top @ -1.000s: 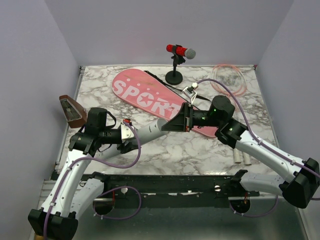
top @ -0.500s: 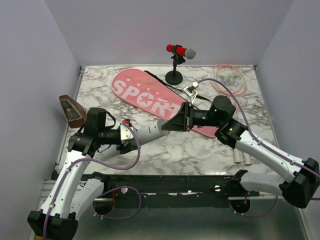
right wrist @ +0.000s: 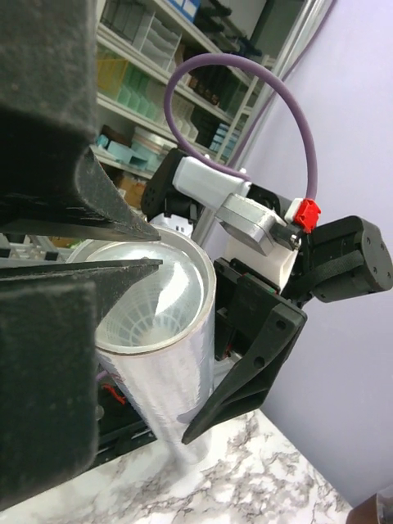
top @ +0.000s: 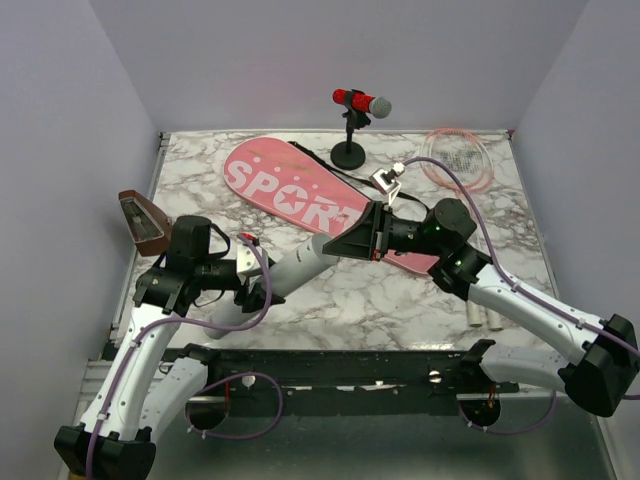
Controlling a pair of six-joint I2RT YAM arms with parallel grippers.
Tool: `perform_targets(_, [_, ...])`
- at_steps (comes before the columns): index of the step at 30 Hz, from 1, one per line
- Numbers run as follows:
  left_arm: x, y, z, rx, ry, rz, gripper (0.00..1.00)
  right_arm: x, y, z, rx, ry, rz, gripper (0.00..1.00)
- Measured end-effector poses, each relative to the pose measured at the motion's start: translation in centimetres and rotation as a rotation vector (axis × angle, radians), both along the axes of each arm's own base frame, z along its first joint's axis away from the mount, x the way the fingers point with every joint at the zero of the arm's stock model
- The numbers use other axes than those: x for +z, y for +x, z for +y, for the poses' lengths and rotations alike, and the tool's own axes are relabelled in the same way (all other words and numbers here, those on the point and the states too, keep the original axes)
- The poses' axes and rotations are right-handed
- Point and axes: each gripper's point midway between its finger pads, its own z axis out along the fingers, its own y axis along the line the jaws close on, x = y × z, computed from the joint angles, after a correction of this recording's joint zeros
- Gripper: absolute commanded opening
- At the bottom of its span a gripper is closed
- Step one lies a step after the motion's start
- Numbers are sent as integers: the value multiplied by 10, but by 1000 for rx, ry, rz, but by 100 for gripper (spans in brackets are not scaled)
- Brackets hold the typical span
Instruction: Pack up the badminton gear
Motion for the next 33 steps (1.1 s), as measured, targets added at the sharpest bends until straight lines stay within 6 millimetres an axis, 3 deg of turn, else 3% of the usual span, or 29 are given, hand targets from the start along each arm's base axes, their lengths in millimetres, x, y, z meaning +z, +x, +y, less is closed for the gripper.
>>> perform_targets(20, [9, -5, -5, 11, -47, 100, 37, 19, -7, 19, -34, 183, -32, 12])
perform_targets(26, [10, -4, -4, 11, -38, 101, 37, 22, -5, 17, -58, 181, -36, 22])
perform_targets(33, [25, 1, -5, -10, -45, 2, 37, 38, -9, 13, -79, 114, -89, 27])
